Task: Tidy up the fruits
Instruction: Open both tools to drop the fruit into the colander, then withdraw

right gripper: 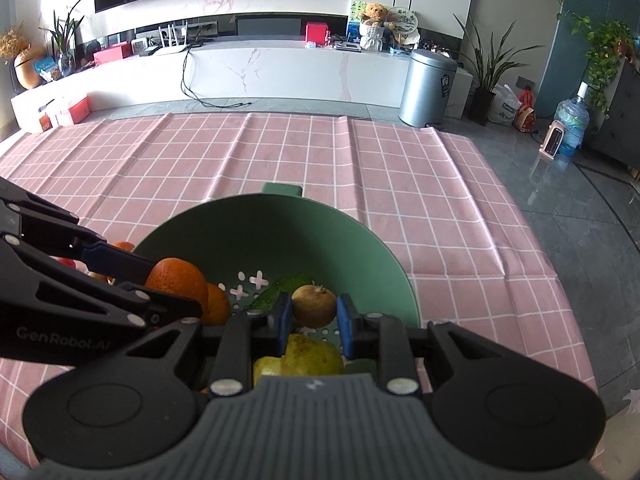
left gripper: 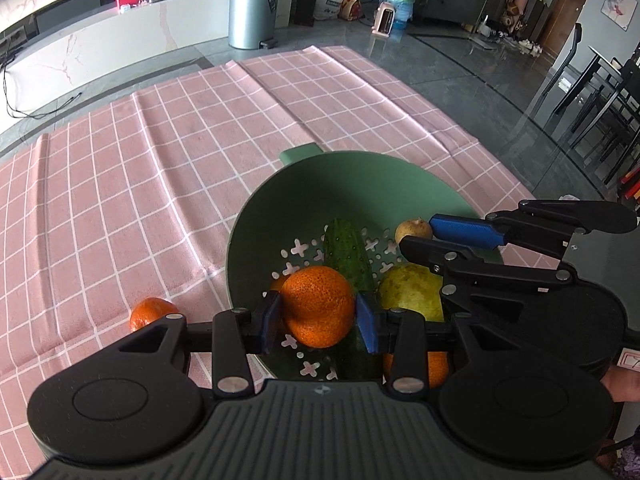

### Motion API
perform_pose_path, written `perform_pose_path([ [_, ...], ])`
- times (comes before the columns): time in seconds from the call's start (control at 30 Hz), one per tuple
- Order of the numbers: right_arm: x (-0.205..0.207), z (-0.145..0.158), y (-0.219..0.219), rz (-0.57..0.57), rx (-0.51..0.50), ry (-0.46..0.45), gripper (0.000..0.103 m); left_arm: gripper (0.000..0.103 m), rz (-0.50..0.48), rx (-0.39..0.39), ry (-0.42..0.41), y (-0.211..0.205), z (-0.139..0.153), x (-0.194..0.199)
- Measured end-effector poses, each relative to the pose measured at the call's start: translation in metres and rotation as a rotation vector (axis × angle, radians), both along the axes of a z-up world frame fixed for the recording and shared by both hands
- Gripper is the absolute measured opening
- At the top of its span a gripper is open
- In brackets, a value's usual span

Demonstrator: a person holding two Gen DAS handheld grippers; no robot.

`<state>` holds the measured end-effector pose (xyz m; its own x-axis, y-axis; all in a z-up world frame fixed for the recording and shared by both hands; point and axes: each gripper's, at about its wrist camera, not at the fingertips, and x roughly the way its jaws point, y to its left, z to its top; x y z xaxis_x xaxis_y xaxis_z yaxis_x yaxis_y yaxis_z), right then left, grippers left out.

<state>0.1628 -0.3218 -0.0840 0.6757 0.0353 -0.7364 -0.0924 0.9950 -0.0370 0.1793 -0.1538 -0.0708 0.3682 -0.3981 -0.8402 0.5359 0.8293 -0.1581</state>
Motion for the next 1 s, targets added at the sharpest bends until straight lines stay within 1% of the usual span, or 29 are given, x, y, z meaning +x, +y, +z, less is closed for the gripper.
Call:
perform_pose_path([
  [0.17, 0.006, -0.009, 0.002, 0.006, 0.005, 0.028, 0.02, 0.046, 0.003, 0.01, 0.025, -0.001, -0.006, 0.004],
  [0.23, 0.008, -0.012, 0.002, 0.006, 0.011, 0.043, 0.02, 0.046, 0.0, 0.008, 0.022, -0.001, -0.008, 0.004],
  [0.47, 0.011, -0.016, 0.001, 0.003, 0.018, 0.066, 0.02, 0.046, 0.001, 0.011, 0.021, -0.002, -0.007, 0.005],
  [0.57, 0.009, -0.013, 0.003, 0.002, 0.013, 0.06, 0.022, 0.047, 0.004, 0.004, 0.028, 0.0, -0.007, 0.005],
  [0.6, 0.009, -0.011, 0.003, 0.001, 0.006, 0.057, 0.024, 0.05, 0.007, 0.001, 0.028, 0.001, -0.007, 0.005],
  [0.67, 0.006, -0.008, 0.004, -0.004, -0.004, 0.051, 0.027, 0.051, 0.012, -0.014, 0.029, 0.004, -0.003, 0.002],
  [0.8, -0.004, 0.003, 0.003, -0.035, -0.001, 0.021, 0.04, 0.057, 0.007, -0.046, 0.0, 0.011, 0.009, -0.008],
  [0.9, -0.014, 0.013, 0.004, -0.067, 0.004, -0.009, 0.047, 0.057, 0.011, -0.064, -0.027, 0.018, 0.02, -0.018],
  [1.0, -0.026, 0.022, 0.009, -0.087, 0.024, -0.039, 0.049, 0.057, 0.019, -0.073, -0.05, 0.027, 0.03, -0.028],
])
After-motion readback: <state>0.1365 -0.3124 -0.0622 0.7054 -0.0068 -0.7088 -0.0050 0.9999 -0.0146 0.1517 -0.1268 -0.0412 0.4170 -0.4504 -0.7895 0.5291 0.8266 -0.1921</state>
